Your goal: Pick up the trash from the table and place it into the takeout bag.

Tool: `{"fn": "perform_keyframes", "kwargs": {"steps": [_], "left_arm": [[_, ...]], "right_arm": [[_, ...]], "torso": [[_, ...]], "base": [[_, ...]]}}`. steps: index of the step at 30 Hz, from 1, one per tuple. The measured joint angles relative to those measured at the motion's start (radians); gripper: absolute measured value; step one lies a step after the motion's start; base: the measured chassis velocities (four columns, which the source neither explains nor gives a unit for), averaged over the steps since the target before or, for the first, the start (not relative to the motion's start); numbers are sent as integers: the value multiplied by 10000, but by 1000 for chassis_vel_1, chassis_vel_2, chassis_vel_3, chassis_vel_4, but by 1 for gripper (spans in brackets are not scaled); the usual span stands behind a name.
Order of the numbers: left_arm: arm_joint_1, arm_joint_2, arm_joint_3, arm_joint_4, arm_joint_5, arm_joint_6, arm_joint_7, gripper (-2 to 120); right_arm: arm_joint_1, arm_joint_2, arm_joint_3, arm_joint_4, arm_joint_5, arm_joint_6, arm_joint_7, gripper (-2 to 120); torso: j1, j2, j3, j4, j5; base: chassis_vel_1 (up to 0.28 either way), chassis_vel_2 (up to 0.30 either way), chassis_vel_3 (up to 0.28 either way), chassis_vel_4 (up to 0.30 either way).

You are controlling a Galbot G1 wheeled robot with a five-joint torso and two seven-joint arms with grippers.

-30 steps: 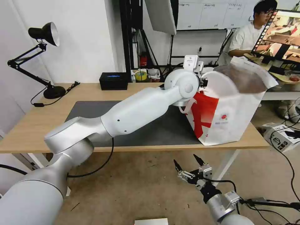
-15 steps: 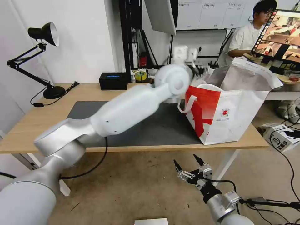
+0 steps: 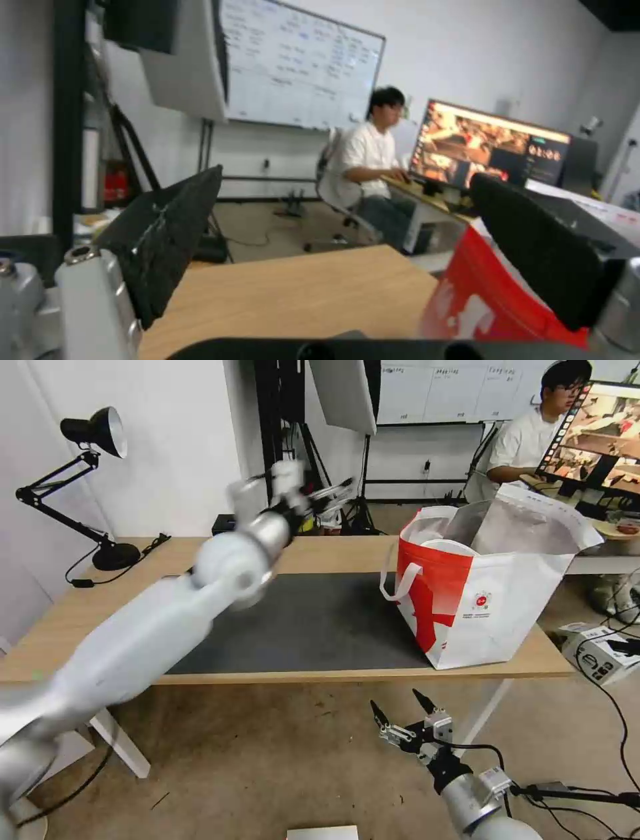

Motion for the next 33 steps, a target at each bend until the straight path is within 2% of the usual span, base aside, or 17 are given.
{"fn": "perform_keyframes", "kwargs": {"steps": [2, 3, 5, 6, 7, 9, 10, 12, 13, 15, 18, 21, 24, 27, 33], "left_arm": [[1030, 474, -637, -401, 371, -443, 350, 100], [1030, 474, -637, -401, 371, -443, 350, 100], [2208, 768, -1433, -688, 777, -973, 660, 100], [2864, 849, -1925, -841, 962, -1285, 876, 100], [2864, 849, -1925, -841, 962, -1285, 876, 100], [4279, 1054, -3034, -1211, 1346, -1693, 1234, 100], [4279, 1054, -3034, -1211, 1346, -1693, 1234, 100], [5826, 1107, -3909, -1477, 1857, -2087, 1703, 100], [5826, 1107, -3909, -1477, 1857, -2087, 1703, 100], [6968, 1019, -4496, -1634, 2347, -2457, 2001, 100], [7668, 847, -4825, -1699, 2870, -2589, 2084, 100], [7943, 645, -4930, -1519, 3446, -2649, 2157, 100], [8423, 471, -5359, -1438, 3879, -2746, 2160, 100], [9527, 23, -6322, -1345, 4618, -2942, 2243, 100], [10863, -526, -7279, -1241, 5206, -3267, 2488, 100]], "right_arm": [[0, -1, 0, 0, 0, 0, 1, 100], [0, -1, 0, 0, 0, 0, 1, 100], [0, -1, 0, 0, 0, 1, 0, 100], [1, -1, 0, 0, 0, 0, 0, 100], [1, -1, 0, 0, 0, 0, 0, 100], [1, -1, 0, 0, 0, 0, 0, 100], [1, -1, 0, 0, 0, 0, 0, 100], [0, -1, 0, 0, 0, 0, -1, 100], [0, -1, 0, 0, 0, 0, -1, 100], [0, -1, 0, 0, 0, 0, 0, 100], [0, -1, 0, 0, 0, 0, 0, 100], [1, -1, 0, 0, 0, 0, -1, 100], [0, -1, 0, 0, 0, 0, -1, 100], [0, -1, 0, 0, 0, 0, 0, 100], [0, -1, 0, 0, 0, 0, 0, 100]], "torso": [[-1, 0, 0, -2, 3], [-1, 0, 0, -2, 3], [0, 0, 0, 0, 2], [0, -1, 0, -2, 1], [0, -1, 0, -2, 1], [-1, 0, 0, -2, 4], [-1, 0, 0, -2, 4], [-1, 0, -1, 1, 1], [-1, 0, -1, 1, 1], [-1, 0, 0, 1, 1], [-2, 0, -1, 5, 8], [-1, 0, 0, -8, 2], [1, -2, 0, -6, 7], [0, 0, 0, -1, 4], [0, -1, 0, -1, 6]], "base": [[0, 0, 0, 0], [0, 0, 0, 0], [0, 0, 0, 0], [0, 0, 0, 0], [0, 0, 0, 0], [0, 0, 0, 0], [0, 0, 0, 0], [0, 0, 0, 0], [0, 0, 0, 0], [0, 0, 0, 0], [0, 0, 0, 0], [0, 0, 0, 0], [0, 0, 0, 0], [0, 0, 0, 0], [0, 0, 0, 0]]}}
